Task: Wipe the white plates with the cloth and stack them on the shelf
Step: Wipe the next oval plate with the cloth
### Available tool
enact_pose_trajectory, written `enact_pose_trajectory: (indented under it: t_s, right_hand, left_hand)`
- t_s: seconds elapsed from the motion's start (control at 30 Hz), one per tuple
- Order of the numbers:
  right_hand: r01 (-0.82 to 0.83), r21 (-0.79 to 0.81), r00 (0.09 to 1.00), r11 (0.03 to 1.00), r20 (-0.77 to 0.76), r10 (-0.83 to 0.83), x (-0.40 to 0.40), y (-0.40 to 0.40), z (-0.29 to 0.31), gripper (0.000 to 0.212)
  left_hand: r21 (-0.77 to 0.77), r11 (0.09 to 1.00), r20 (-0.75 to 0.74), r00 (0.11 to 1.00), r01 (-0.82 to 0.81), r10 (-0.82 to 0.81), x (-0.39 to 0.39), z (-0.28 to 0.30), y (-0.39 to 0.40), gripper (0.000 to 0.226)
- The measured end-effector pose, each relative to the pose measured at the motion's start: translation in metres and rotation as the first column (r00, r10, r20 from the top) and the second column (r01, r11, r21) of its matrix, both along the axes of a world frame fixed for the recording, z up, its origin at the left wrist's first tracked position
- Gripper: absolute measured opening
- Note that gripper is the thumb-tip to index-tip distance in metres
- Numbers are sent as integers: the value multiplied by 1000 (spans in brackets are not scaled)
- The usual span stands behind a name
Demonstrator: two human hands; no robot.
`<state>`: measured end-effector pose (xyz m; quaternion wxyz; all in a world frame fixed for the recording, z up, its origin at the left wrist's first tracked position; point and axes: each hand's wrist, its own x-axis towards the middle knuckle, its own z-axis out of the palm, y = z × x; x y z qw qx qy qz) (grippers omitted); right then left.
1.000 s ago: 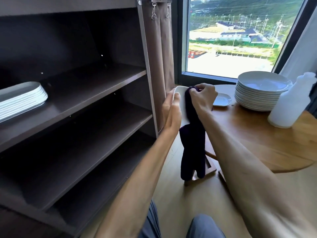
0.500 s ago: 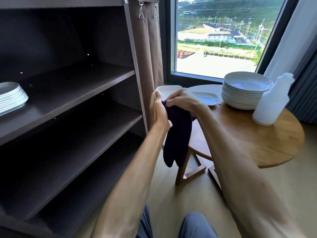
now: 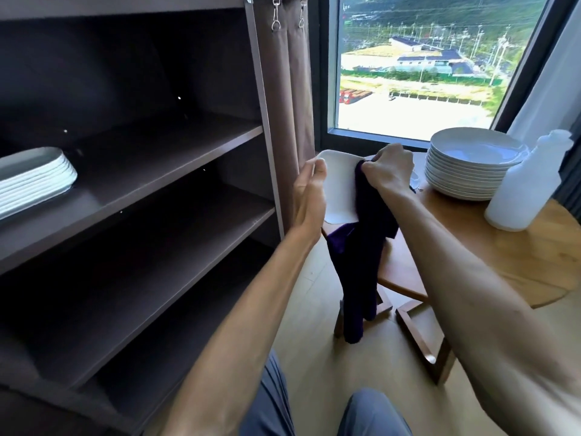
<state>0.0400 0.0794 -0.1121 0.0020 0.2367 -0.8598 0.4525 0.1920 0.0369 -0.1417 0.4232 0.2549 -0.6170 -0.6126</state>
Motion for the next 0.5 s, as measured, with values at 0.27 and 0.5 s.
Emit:
enact_pose_trajectory:
  t_s: [0.27,0.5]
  right_hand:
    - [-117,-239,992,964,-68,104,20,-7,10,17]
    - [-487,-288,871,825,-82,485,47,-10,29,13]
  left_hand:
    - [-5,1000,41,999,-17,17,-14,8,-3,31]
    - [145,989,-88,996,2,11,-25,15,-12,32]
